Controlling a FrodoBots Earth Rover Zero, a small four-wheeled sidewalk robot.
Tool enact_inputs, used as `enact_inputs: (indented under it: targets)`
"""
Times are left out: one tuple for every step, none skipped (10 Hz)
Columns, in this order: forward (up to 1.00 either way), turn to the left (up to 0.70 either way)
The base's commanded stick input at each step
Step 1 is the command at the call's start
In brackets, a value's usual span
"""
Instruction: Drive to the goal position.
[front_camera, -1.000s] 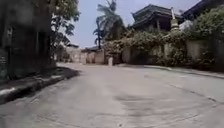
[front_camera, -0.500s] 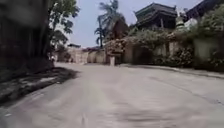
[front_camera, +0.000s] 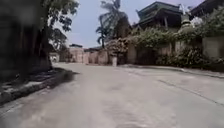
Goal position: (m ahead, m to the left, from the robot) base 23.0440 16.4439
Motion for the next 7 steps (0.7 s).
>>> enact_inputs:
  targets:
    - [1.0,0.17]
    - [1.0,0.17]
    - [1.0,0.17]
    - [1.0,0.17]
    - [1.0,0.17]
    - [1.0,0.14]
    - [1.0,0.06]
